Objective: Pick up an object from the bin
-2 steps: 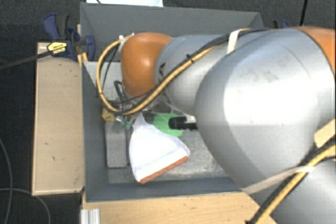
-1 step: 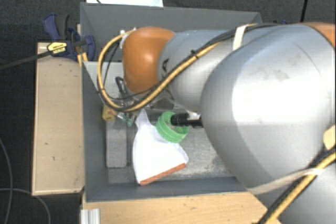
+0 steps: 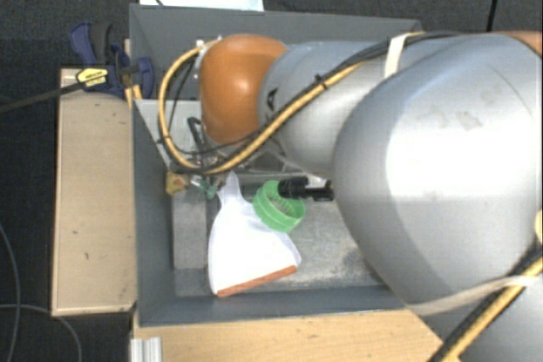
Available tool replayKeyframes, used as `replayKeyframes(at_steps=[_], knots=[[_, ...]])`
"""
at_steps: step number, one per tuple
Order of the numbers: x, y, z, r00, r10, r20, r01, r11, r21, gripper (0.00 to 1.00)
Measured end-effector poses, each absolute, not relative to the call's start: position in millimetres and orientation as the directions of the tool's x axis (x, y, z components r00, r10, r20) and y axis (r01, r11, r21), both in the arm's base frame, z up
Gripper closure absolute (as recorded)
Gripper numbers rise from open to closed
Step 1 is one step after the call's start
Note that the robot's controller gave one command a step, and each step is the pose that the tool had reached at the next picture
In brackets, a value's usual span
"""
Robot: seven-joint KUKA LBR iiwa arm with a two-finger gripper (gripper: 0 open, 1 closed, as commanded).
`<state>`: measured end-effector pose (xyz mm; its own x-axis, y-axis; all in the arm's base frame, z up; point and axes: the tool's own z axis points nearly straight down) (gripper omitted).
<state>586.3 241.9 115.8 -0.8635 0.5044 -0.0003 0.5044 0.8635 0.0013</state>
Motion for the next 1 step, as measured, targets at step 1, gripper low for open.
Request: replayKeyframes(at_steps=[1], knots=[[585.1,241.2,132.5,-0.864,0.504,0.002,0.504,0.864,-0.002,1.00]])
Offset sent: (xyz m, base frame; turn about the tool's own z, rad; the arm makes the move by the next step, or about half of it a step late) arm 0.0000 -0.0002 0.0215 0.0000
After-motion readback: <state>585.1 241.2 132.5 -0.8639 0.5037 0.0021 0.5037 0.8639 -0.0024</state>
